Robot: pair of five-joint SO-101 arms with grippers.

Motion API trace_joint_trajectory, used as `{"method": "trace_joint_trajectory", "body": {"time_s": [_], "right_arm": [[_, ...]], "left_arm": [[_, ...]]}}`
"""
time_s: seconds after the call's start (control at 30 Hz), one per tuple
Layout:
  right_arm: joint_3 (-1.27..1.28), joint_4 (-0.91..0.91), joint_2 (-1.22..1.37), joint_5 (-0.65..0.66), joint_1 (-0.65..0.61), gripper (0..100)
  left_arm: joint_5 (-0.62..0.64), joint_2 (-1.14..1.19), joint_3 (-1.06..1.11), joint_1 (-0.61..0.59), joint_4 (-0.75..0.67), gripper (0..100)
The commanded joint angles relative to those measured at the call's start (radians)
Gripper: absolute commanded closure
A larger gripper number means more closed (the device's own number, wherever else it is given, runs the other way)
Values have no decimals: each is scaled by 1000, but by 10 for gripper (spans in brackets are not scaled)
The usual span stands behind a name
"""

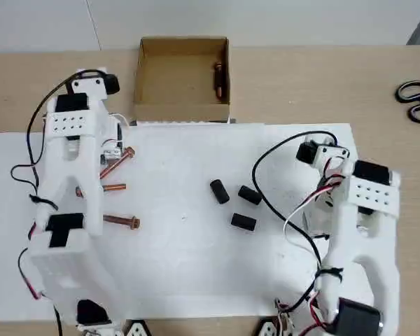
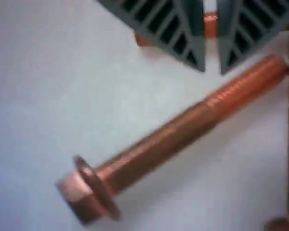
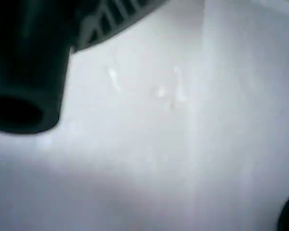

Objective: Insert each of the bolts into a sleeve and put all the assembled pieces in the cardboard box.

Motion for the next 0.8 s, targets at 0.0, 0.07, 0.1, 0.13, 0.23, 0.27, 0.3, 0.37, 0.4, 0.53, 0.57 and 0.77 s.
{"method": "trace_joint_trajectory", "body": {"time_s": [0.0,0.07,0.1,0.13,0.23,0.27,0.3,0.37,0.4,0.53,0.57,0.77], "right_arm": [[0,-10,-44,35,8,990],[0,-15,-44,40,8,990],[0,-22,-44,40,8,990],[0,-24,-42,40,8,990],[0,-24,-42,40,8,990],[0,-24,-42,40,8,990],[0,-24,-42,40,8,990],[0,-25,-42,40,8,990],[0,-25,-42,40,8,990],[0,-24,-42,41,8,991],[0,-22,-42,41,8,991],[0,-21,-42,41,8,991]], "left_arm": [[-37,40,-120,-41,25,991],[-58,83,-188,-57,52,982],[-64,104,-226,-58,74,969],[-71,127,-260,-64,94,957],[-87,195,-358,-74,127,936],[-101,216,-386,-74,137,935],[-112,238,-414,-72,144,935],[-120,276,-458,-72,150,935],[-123,296,-475,-72,152,934],[-146,365,-510,-74,152,934],[-150,377,-513,-74,150,934],[-176,410,-570,-120,150,930]]}}
